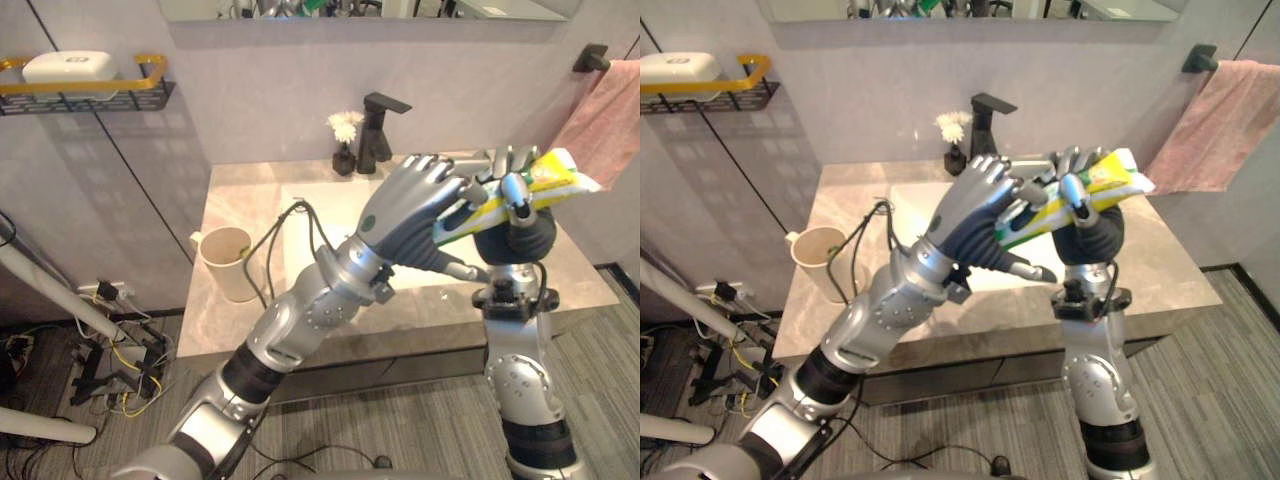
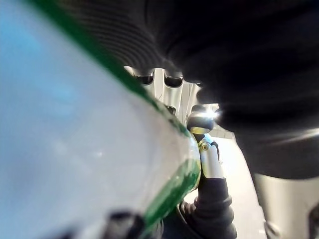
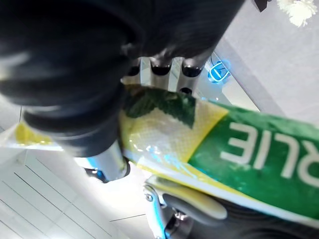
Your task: Organize washtable
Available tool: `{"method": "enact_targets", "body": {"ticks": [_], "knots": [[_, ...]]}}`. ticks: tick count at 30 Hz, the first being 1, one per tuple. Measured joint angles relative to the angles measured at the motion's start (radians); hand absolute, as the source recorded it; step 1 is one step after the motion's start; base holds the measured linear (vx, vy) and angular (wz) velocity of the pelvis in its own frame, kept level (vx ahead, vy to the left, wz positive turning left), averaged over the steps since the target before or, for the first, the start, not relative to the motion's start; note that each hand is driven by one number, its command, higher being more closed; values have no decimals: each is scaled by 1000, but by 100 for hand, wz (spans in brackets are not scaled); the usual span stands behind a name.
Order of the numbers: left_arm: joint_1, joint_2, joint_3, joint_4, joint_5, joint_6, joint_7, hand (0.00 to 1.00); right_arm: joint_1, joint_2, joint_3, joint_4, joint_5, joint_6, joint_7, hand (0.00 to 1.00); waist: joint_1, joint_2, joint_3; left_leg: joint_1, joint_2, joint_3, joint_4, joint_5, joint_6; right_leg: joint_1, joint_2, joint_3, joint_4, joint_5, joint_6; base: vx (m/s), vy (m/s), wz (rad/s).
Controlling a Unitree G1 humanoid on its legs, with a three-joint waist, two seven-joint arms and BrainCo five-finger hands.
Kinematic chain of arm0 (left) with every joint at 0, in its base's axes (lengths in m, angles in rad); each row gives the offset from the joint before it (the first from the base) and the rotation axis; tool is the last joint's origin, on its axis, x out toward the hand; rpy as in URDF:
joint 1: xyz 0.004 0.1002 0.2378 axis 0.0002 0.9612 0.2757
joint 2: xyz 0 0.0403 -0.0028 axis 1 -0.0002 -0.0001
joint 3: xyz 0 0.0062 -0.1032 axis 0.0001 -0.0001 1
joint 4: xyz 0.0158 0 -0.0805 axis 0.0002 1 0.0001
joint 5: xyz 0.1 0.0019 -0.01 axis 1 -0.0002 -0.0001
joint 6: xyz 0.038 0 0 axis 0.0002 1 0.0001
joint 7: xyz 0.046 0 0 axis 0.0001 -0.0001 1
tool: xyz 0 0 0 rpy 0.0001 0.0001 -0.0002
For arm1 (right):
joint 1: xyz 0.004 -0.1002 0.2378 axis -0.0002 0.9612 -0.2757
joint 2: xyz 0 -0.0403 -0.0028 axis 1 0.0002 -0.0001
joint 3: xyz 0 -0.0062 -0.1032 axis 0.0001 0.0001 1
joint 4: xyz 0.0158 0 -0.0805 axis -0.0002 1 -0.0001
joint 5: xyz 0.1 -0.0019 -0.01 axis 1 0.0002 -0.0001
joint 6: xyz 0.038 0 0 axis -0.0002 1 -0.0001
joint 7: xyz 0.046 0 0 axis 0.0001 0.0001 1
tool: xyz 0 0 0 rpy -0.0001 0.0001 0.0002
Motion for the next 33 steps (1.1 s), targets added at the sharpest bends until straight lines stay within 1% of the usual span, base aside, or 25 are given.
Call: {"method": "enact_targets", "body": {"ticks": [6, 10, 16, 24, 27, 30, 32, 33], "knots": [[2, 5, 1, 0, 0, -1, 0, 0, 0, 9, 0, 3, -2, 2, 0, 100, 0, 0, 0, 9, 0, 0, 0, 0, 0, 9, 0, 0, 0, 0, 0, 0, 0, 0], [22, 8, 11, 0, 0, -12, 0, 0, 0, 10, 3, 7, -8, 13, 0, 100, 1, 0, 0, 11, 0, 0, 0, 0, 0, 11, 0, 0, -1, 0, 0, 0, 0, 0], [29, 9, 18, -1, 1, -12, 0, 0, 0, 29, 3, 12, -21, 13, 2, 100, 1, 0, 0, 11, 0, 1, 0, 1, 0, 11, 1, 1, -1, 0, 0, 0, 0, 0], [51, 15, 32, -29, 15, -13, -4, 0, -1, 29, 7, 12, -31, 14, 8, 100, 2, 1, 0, 12, 0, 0, 0, 1, 0, 11, 1, 0, -1, 0, 0, 0, 0, 0], [66, 18, 53, -37, 20, -26, -8, 0, -2, 29, 8, 17, -37, 15, 8, 100, 3, 1, 0, 12, 0, 0, 0, 1, 0, 11, 1, 0, 0, 0, 0, 0, 0, 0], [66, 28, 88, -54, 19, -27, -7, 0, -4, 33, 8, 35, -37, 15, 20, 100, 2, 1, 0, 14, 0, 1, 0, 1, 0, 12, 1, 0, 0, 0, -1, 0, 0, 0], [70, 16, 186, -94, 13, -13, 23, 0, 8, 40, -1, 56, -34, 14, 23, 100, 1, 1, 0, 14, 0, 2, 0, 1, 0, 12, 1, 1, 0, -1, -1, 0, 0, 0], [70, 11, 258, -122, 2, 3, 51, 0, 21, 41, -10, 70, -29, 14, 22, 100, 1, 1, 0, 14, 0, 2, 0, 1, 0, 12, 2, 1, 0, -1, -2, 0, 0, 0]]}}
